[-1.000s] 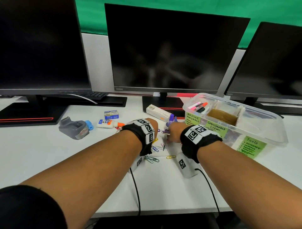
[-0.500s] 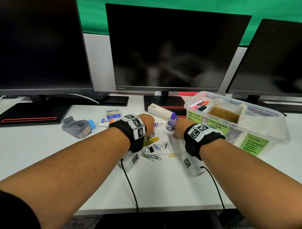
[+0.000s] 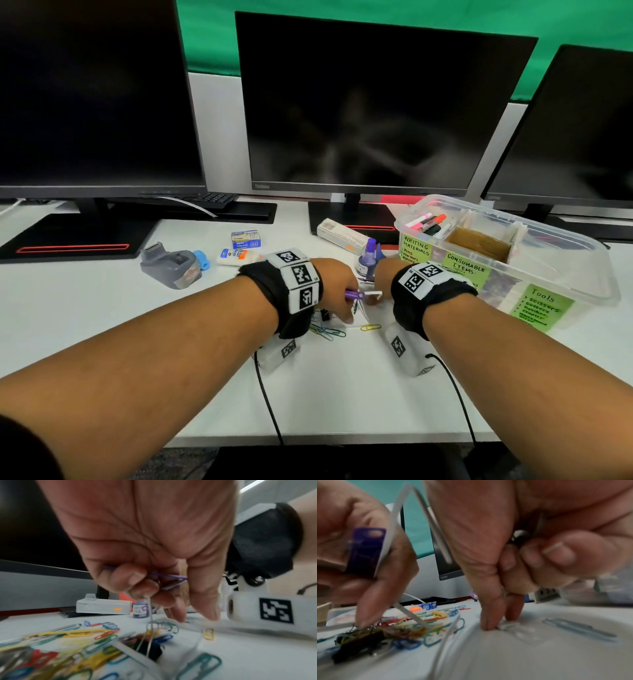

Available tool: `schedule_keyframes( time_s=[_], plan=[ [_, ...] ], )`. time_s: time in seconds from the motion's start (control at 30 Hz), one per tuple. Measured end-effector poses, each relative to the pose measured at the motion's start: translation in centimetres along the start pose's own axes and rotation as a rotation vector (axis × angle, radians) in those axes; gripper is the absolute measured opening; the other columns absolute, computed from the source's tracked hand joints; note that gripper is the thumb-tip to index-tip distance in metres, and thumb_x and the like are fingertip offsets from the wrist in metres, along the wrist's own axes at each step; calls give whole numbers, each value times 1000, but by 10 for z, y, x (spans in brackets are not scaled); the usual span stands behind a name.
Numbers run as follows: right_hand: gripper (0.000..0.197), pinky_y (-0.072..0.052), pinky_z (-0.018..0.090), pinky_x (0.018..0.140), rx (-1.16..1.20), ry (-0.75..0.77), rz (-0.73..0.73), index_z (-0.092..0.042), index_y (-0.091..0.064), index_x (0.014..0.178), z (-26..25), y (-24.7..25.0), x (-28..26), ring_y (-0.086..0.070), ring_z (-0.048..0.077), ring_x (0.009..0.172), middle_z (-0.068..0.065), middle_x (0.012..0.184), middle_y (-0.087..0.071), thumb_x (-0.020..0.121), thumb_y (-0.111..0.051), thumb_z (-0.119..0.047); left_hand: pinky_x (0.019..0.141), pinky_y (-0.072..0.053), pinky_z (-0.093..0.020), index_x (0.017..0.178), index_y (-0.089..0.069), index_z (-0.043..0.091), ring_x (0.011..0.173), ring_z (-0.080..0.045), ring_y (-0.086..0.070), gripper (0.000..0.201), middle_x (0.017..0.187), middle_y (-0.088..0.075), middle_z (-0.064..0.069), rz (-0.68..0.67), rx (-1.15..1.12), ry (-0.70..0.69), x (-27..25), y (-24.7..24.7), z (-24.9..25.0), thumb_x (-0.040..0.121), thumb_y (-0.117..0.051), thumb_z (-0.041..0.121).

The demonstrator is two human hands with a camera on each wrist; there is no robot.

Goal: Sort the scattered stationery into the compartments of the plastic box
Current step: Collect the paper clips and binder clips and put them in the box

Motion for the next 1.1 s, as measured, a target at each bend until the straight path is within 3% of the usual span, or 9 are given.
schedule_keyframes(
  time_s=[0.13, 0.3, 0.43, 0.5, 0.6, 0.73, 0.83, 1.0, 1.1],
  plan=[
    [55, -43, 34, 100, 29, -2, 10, -10, -43, 139, -2, 0, -4, -52, 30, 123, 16, 135, -53, 89, -60, -28, 66, -39, -24, 94, -67, 17, 79, -17, -51, 24, 68, -50, 5, -38, 99, -28, 2, -11, 14, 81, -70, 37],
    [50, -42, 37, 102, 138, -30, 6, -5, -48, 133, 8, -6, -5, -52, 32, 124, 16, 135, -53, 90, -57, -27, 71, -37, -26, 104, -67, 13, 84, -22, -51, 24, 88, -59, -4, -12, 132, -29, 2, -14, 20, 85, -65, 28],
    [49, -38, 34, 105, 230, -62, 34, -5, -38, 140, 12, -4, -7, -48, 30, 127, 16, 139, -48, 98, -43, -30, 79, -42, -30, 114, -62, 10, 92, -25, -54, 27, 100, -60, -8, -16, 157, 0, 2, -14, 16, 93, -52, 25],
    [45, -41, 34, 98, 311, -40, 59, -2, -45, 134, 13, -1, -11, -52, 31, 119, 17, 129, -54, 100, -37, -30, 81, -41, -29, 118, -58, 9, 106, -27, -57, 29, 114, -61, -10, 14, 130, 9, 2, -8, 13, 96, -46, 23],
    [35, -46, 30, 67, 430, 3, 39, 4, -53, 122, 12, -1, -10, -54, 26, 90, 15, 95, -56, 100, -40, -19, 78, -36, -27, 114, -57, 9, 106, -25, -56, 25, 113, -60, -9, 86, 49, 26, -3, 6, 3, 97, -41, 21],
    [25, -59, 43, 69, 667, 62, 8, 0, -44, 117, 3, 1, -9, -65, 34, 71, 14, 72, -58, 99, -36, -15, 71, -34, -27, 92, -50, 19, 84, -18, -48, 5, 85, -52, 3, 176, -61, 68, -17, 29, -28, 95, -47, 19],
    [18, -55, 29, 48, 615, 58, -24, -5, -40, 114, -8, 2, -10, -62, 26, 59, 14, 74, -58, 97, -35, -5, 73, -39, -27, 96, -58, 16, 84, -18, -48, 9, 93, -61, -3, 256, -103, 161, -27, 42, -64, 93, -50, 15],
    [51, -47, 26, 60, 418, 93, 12, -4, -36, 139, -29, 10, -7, -56, 26, 89, 14, 107, -58, 91, -52, 2, 51, -36, -12, 104, -58, 10, 63, -5, -46, 24, 77, -53, 6, 253, -327, 262, -37, 36, -107, 98, -35, 6],
    [45, -53, 33, 79, 401, 133, 53, 0, -41, 137, -42, 19, -7, -61, 29, 104, 19, 128, -57, 93, -50, -2, 51, -38, -12, 98, -48, 14, 68, -10, -51, 17, 80, -53, 4, 296, -407, 328, -43, 33, -128, 98, -35, 3]
  ],
)
Point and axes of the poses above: each hand's wrist, its own x-axis towards the middle knuckle, its own y-axis out of the back of the hand, z = x × y, the point moved 9 cm from there along x, towards the middle knuckle
